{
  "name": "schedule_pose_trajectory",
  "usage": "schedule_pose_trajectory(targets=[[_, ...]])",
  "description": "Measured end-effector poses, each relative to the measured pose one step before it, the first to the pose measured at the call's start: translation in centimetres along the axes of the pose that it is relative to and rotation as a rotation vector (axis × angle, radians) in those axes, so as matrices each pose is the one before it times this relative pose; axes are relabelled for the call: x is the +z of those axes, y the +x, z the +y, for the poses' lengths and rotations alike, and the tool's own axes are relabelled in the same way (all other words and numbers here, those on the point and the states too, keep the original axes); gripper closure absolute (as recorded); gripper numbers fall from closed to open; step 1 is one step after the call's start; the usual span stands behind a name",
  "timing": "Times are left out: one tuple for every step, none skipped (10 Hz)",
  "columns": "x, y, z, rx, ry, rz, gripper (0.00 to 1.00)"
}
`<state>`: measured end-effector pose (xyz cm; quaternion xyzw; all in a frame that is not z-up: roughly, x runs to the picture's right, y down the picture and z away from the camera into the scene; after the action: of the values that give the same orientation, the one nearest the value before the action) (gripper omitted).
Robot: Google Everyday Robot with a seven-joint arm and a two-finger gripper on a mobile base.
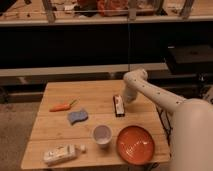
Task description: Push the eraser across the table
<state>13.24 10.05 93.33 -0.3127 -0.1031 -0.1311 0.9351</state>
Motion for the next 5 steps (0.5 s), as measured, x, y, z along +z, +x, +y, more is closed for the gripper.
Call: schedule_pose_trajectory(targets=[[0.095, -1.076, -0.136, -0.01041, -0.00545, -0.0076, 1.0], [0.061, -1.118, -0.261, -0.0121, -0.00279, -0.00807, 1.0], [-0.108, -0.689, -0.246, -0.0081, 0.00154, -0.0071, 1.0], [-0.287, -0.527, -0.151, -0.01062, 0.00184, -0.00592, 1.0], [-0.147, -0.195, -0.033, -0.00534, 0.0014, -0.00141, 1.0]])
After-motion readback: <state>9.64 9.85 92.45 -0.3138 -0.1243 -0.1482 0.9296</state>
